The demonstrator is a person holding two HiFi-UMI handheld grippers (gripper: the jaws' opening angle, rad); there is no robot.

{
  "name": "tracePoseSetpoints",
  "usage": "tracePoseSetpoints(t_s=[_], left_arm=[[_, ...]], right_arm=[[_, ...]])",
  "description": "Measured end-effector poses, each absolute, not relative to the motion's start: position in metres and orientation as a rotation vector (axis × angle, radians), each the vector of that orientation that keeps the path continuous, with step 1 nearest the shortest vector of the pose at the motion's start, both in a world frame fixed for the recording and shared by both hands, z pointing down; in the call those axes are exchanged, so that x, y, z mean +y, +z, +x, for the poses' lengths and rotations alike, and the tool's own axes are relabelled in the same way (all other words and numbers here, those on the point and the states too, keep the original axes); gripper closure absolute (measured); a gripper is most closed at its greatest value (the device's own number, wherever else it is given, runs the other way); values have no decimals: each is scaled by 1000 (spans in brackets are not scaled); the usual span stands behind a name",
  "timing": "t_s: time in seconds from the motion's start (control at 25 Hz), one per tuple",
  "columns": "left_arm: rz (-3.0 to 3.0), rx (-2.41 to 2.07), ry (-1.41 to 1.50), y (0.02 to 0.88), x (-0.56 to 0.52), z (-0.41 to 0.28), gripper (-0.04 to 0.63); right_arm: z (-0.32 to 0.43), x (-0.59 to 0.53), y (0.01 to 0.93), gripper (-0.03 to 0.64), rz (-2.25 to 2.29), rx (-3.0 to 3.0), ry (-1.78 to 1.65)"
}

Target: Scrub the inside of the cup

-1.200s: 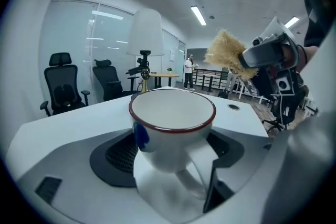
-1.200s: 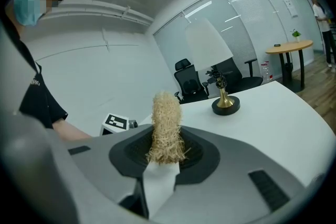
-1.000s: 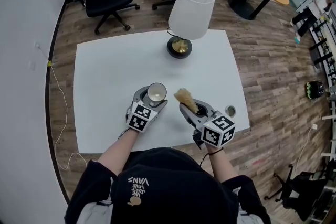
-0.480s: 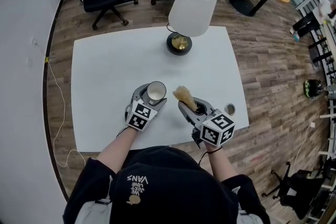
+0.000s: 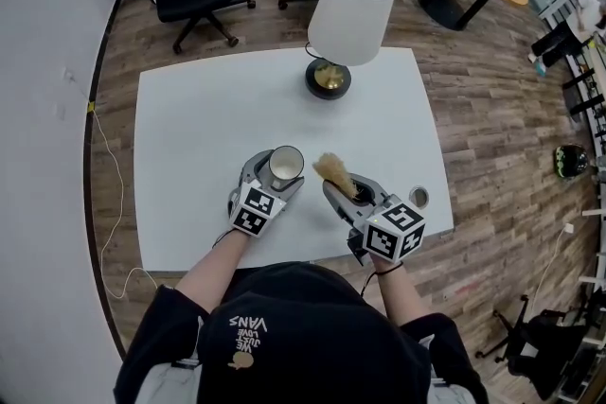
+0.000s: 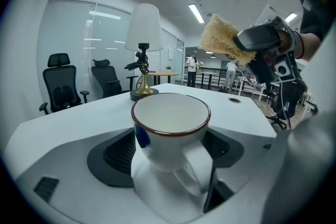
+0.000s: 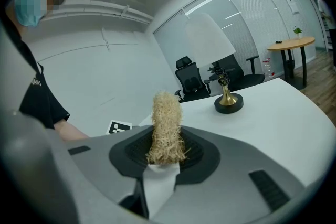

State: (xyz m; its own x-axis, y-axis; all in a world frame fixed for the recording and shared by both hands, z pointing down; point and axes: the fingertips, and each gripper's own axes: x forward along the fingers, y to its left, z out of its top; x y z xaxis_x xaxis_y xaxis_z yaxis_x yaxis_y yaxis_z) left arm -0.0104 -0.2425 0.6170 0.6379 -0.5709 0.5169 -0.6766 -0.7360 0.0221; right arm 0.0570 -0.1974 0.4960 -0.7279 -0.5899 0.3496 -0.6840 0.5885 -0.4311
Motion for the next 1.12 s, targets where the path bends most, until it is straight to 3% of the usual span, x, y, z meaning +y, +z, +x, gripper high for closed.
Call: tracePoseSetpoints(t_s=[0.44,0.84,1.12], left_arm=[[2714,-1129,414,534,-231,-22,215],[2750,-1227,393,479,-199,-42,221],[2685,-1313,326,458,-177,-67,359]], right_arm=[[54,-192,487,517,1053,-2688,805],[43,-182,479,517,1001,-2738,779],[34,-172,472,517,986,-2765,783]])
